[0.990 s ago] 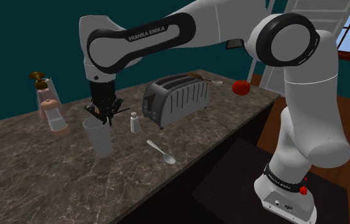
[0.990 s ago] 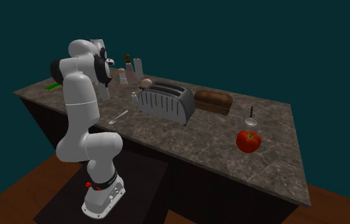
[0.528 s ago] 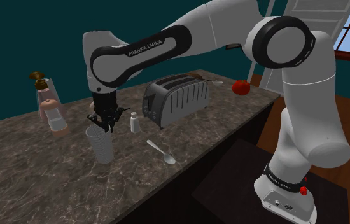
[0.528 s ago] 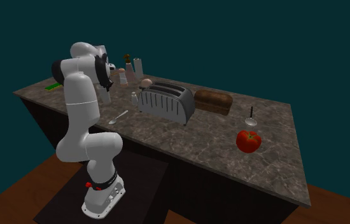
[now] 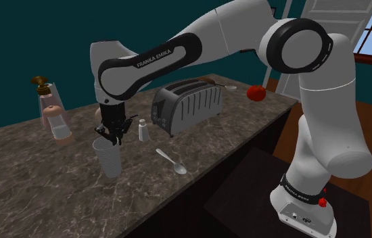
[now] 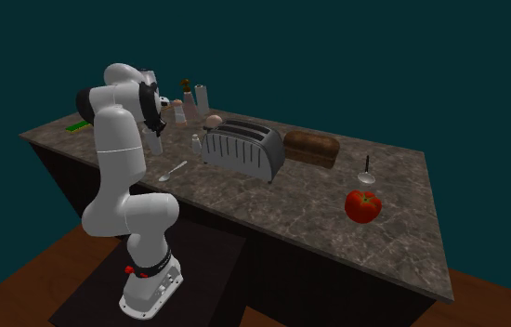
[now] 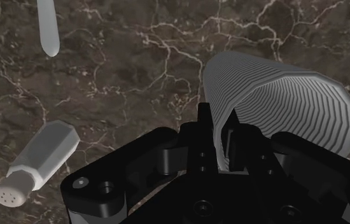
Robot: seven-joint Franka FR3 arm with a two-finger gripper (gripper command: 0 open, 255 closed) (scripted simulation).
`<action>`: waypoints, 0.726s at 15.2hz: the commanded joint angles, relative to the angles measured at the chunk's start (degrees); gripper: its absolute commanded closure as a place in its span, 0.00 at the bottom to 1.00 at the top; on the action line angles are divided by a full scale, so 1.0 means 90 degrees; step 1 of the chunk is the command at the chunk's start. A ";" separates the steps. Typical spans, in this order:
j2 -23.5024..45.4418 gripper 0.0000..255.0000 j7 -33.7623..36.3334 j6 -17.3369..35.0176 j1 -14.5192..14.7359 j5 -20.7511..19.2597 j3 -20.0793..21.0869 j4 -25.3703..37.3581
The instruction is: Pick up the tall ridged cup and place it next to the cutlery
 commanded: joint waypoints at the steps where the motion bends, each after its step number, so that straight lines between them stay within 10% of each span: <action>1: 0.0000 1.00 0.0000 0.0003 0.0000 0.0000 0.0000 0.0000; 2: 0.0000 1.00 0.0000 0.0003 0.0000 0.0000 0.0000 0.0000; 3: 0.0001 0.00 0.0000 0.0003 0.0000 0.0000 0.0000 0.0001; 11: -0.0210 0.00 -0.0001 -0.0539 -0.0029 0.0005 -0.0004 0.0330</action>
